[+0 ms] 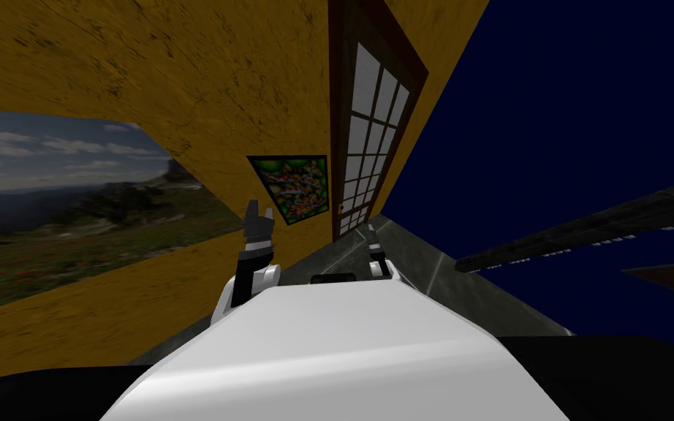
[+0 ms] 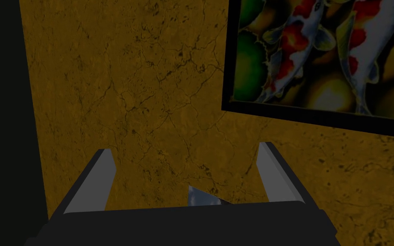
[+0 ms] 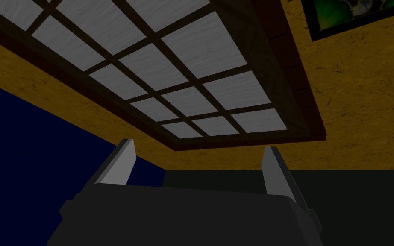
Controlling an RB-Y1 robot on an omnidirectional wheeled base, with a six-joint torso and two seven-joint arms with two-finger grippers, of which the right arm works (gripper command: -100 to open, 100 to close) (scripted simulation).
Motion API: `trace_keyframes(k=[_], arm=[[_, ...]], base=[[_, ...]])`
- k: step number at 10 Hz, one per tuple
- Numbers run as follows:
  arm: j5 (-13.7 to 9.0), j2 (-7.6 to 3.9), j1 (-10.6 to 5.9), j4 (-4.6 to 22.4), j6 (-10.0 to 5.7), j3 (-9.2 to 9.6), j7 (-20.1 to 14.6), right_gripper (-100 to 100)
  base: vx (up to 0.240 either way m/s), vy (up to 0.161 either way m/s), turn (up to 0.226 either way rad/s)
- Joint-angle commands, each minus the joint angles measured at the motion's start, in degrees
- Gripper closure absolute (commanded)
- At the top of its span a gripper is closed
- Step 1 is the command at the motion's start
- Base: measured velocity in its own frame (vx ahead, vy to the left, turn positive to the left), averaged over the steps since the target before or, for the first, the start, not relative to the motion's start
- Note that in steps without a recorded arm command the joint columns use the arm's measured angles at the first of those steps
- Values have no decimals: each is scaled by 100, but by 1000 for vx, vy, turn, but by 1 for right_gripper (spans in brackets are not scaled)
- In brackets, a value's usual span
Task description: Pull the door open
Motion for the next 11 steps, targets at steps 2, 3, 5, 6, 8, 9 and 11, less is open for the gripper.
trace_keyframes(k=[2,3,5,6,8,9,11], arm=[[133,-23,-151,427,-98,1,387,-100],[183,-28,-212,593,-134,1,527,-100],[232,-34,-274,802,-169,0,667,-100],[282,-40,-336,935,-205,0,807,-100],[332,-46,-397,1147,-240,0,947,-100],[379,-50,-456,1311,-274,-1,1080,-100],[473,-58,-572,1636,-341,-1,1343,-100]], base=[[77,-74,103],[83,-75,118],[49,-43,51],[66,-49,105],[47,-37,45],[62,-50,96],[83,-57,115]])
